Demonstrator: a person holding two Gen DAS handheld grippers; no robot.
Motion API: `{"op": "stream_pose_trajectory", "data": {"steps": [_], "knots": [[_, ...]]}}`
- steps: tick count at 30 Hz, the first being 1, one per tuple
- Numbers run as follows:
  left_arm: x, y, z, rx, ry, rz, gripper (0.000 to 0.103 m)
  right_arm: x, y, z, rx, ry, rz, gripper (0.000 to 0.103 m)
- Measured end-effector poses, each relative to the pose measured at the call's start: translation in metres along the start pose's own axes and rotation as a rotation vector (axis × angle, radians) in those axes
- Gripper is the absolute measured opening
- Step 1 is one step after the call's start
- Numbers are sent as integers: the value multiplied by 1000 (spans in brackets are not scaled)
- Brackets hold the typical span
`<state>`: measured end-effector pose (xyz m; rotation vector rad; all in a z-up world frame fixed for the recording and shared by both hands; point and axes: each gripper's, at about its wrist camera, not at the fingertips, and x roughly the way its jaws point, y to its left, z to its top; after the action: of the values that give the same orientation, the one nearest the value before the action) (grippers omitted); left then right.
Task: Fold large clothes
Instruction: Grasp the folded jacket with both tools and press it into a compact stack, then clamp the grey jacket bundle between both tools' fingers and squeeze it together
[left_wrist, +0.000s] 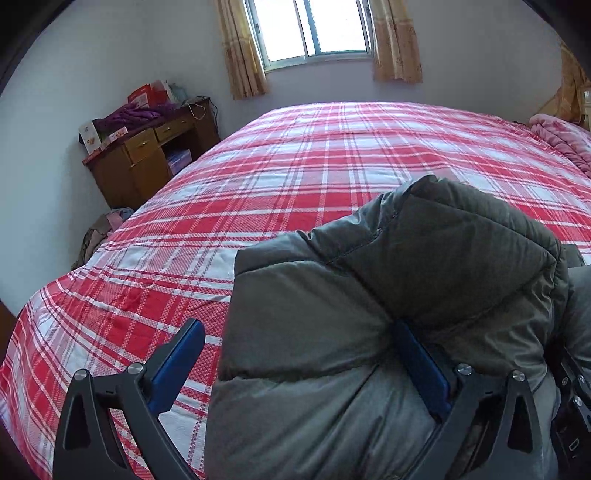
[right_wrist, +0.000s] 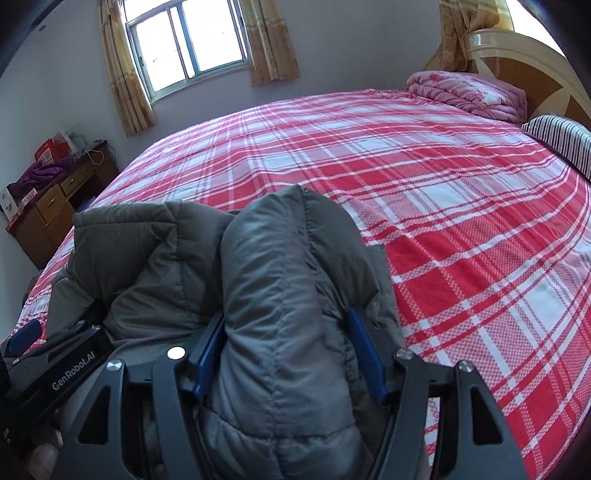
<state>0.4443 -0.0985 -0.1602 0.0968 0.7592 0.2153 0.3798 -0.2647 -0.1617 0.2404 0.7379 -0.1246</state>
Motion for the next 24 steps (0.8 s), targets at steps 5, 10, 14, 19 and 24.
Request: {"op": "stream_pose_trajectory", "data": {"steps": [5, 10, 14, 19, 24], "knots": [[6, -3, 0, 12, 25, 6, 102, 3, -1, -1, 9, 21, 0, 66], [11, -4, -1, 19, 41, 9, 102, 7, 0, -1, 5, 40, -10, 67], [13, -5, -1, 17, 50, 6, 102, 10, 2, -1, -4, 53, -24, 68], [15, -5, -1, 19, 54, 8, 102, 11, 2, -1, -6, 56, -26, 68], [16, -5, -1, 22, 56, 12, 102, 11, 3, -1, -8, 61, -32, 69]]}}
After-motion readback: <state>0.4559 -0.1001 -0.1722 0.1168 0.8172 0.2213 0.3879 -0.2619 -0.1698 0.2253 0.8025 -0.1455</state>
